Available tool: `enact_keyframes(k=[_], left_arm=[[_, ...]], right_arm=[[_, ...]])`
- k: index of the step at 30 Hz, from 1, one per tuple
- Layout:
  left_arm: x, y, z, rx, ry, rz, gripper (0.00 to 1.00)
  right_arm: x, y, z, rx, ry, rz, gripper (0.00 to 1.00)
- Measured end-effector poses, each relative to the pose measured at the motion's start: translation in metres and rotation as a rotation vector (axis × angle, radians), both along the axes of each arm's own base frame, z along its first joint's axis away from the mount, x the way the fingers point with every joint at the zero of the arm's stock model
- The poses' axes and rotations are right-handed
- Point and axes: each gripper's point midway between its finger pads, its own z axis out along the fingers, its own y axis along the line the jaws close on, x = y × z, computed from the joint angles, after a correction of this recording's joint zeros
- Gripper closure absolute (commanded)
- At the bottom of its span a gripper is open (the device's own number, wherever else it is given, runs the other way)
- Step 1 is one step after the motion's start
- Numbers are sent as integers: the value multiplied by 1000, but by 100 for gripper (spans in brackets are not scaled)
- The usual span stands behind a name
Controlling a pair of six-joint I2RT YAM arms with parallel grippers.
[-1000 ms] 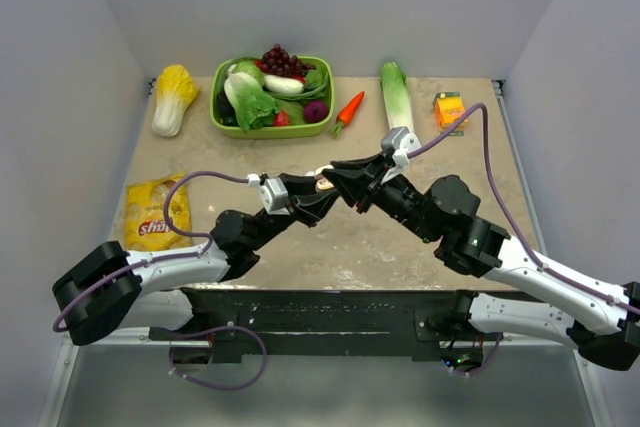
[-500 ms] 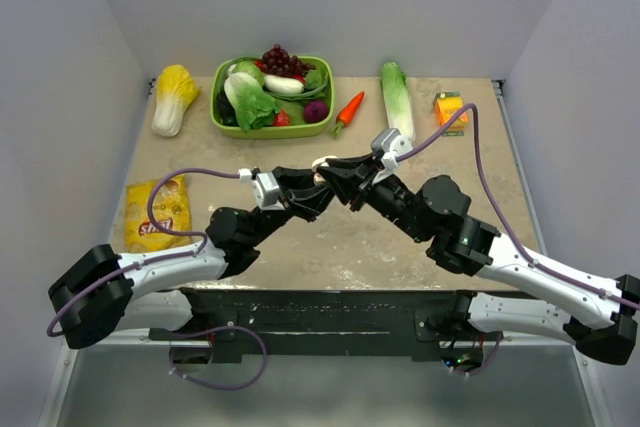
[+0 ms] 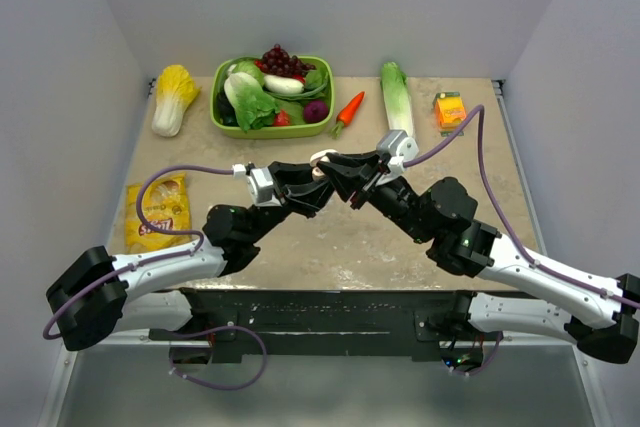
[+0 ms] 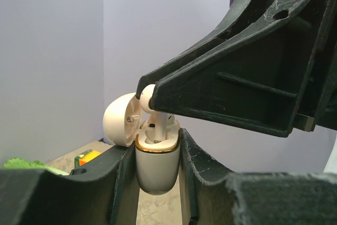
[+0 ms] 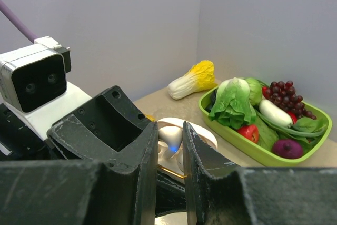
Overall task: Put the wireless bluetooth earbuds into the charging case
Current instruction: Place the earbud in the charging case.
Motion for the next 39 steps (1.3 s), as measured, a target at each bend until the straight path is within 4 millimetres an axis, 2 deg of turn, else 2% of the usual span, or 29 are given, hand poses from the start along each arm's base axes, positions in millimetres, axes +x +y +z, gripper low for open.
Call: enact_keyframes(k=[19, 29, 39], left_arm=[[0, 1, 2, 1, -9, 8, 100], [1, 8, 11, -10, -40, 45, 100], [4, 12, 13, -8, -55, 79, 100]], right_arm=[[-1, -1, 2, -36, -35, -5, 100], [-3, -5, 16, -54, -45, -9, 100], [-4, -6, 18, -74, -45, -8, 100]])
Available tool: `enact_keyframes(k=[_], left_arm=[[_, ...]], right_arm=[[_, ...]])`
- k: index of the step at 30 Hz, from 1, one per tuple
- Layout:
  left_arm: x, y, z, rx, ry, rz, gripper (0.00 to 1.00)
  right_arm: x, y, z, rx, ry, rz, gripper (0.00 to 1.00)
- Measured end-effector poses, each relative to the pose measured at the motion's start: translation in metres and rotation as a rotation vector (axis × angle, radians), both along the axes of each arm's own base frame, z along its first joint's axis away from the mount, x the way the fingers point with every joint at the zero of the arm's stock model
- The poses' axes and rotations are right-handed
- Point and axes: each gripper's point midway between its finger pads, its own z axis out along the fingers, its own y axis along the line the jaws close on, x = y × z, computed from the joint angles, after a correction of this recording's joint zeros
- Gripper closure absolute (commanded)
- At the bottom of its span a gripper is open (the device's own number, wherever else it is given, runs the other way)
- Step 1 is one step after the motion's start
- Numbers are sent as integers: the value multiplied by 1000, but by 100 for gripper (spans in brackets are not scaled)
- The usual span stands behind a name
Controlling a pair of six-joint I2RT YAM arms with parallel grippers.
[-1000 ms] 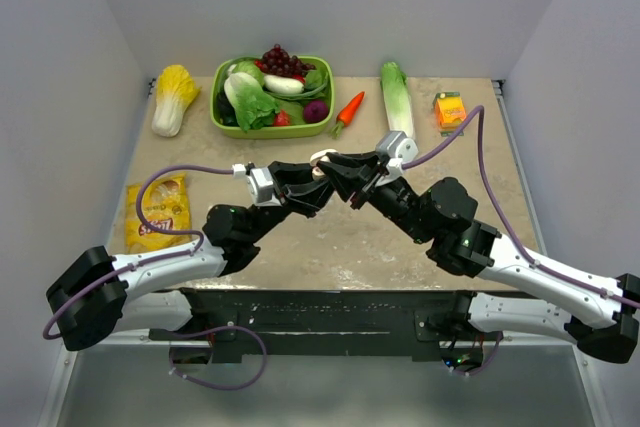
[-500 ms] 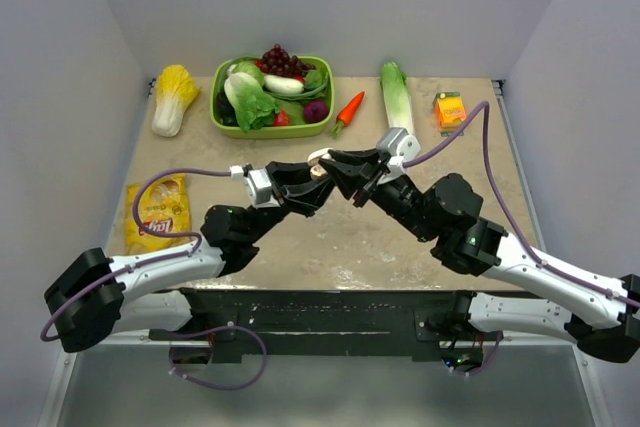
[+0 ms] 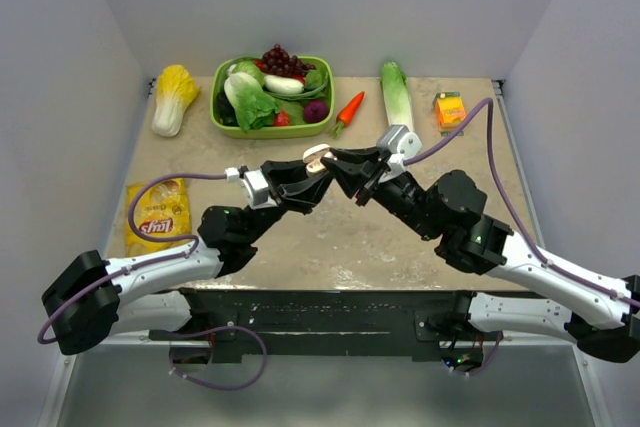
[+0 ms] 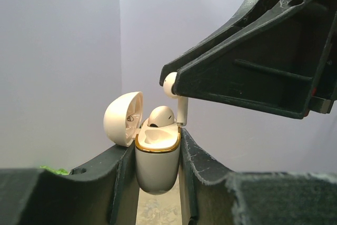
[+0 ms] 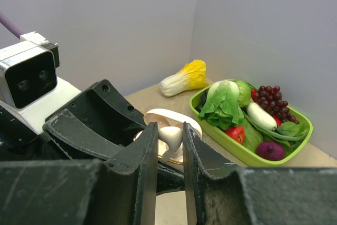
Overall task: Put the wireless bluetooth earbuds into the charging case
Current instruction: Place the earbud in the charging case.
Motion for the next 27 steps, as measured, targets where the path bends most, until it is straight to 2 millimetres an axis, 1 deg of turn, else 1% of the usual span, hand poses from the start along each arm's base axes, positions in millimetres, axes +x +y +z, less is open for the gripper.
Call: enact_keyframes(k=[6, 14, 27], left_arm=[[4, -3, -4, 7, 10, 8, 100], [12, -13, -18, 42, 39, 10, 100], [12, -16, -22, 54, 39, -1, 100]], right_arm=[[0, 3, -4, -19, 2, 4, 100], [2, 9, -16, -59, 16, 7, 100], [6, 14, -20, -81, 7, -3, 100]])
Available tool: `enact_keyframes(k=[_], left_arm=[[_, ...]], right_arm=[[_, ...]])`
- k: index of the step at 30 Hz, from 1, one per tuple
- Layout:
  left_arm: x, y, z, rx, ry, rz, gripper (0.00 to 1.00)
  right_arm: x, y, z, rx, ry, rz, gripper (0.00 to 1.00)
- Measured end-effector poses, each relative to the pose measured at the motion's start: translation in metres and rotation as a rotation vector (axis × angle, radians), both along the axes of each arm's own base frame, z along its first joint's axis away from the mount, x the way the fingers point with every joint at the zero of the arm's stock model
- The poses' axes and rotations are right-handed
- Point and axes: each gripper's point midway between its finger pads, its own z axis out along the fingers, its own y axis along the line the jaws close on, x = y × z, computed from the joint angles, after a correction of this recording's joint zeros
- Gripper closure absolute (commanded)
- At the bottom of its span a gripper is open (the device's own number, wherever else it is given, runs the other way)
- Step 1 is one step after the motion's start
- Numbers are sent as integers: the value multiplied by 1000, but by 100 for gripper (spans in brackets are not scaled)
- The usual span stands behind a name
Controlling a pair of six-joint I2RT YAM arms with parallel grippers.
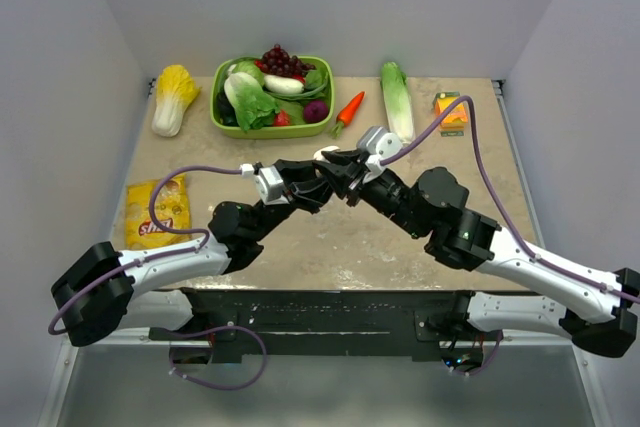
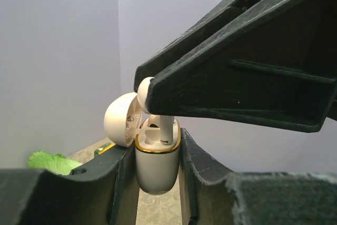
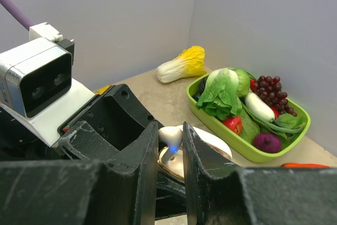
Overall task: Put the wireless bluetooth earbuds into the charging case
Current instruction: Place the earbud in the charging case.
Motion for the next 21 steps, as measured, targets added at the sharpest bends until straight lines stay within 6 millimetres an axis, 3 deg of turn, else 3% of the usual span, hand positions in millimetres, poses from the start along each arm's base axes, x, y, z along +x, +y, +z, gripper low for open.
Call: enact_keyframes(k=[21], left_arm=[[-1, -1, 0, 3, -1, -5, 100]], right_arm=[[6, 1, -3, -16, -2, -30, 100]])
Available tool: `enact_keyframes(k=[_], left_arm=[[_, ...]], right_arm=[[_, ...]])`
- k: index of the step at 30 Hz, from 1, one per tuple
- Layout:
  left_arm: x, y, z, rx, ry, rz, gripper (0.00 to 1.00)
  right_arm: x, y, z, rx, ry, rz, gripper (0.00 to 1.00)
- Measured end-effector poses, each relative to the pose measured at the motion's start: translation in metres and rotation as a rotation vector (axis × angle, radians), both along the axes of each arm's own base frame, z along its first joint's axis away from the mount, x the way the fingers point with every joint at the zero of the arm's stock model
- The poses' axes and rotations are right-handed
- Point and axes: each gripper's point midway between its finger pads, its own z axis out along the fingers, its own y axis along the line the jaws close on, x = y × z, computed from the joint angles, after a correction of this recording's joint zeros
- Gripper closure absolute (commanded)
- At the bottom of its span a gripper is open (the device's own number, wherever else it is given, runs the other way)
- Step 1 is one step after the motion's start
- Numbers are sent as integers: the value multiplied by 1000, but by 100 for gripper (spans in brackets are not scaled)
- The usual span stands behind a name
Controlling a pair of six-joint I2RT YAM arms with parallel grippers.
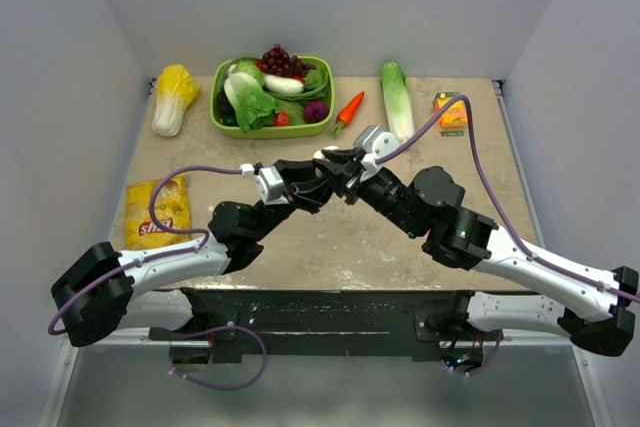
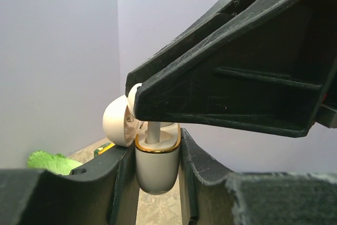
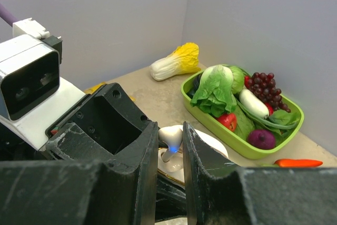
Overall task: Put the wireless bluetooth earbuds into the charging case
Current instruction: Place the earbud in the charging case.
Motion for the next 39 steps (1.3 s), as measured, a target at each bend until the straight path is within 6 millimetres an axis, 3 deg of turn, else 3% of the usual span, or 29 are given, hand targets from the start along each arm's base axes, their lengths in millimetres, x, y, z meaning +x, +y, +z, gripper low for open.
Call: enact_keyframes(k=[20, 27, 39], left_arm=[[3, 1, -2, 5, 7, 10, 100], [4, 1, -3, 10, 10, 10, 100], [4, 1, -4, 14, 13, 11, 100]], right_arm=[[4, 5, -3, -24, 13, -6, 100], [5, 4, -4, -26, 24, -19, 78], [5, 4, -5, -19, 37, -23, 65]])
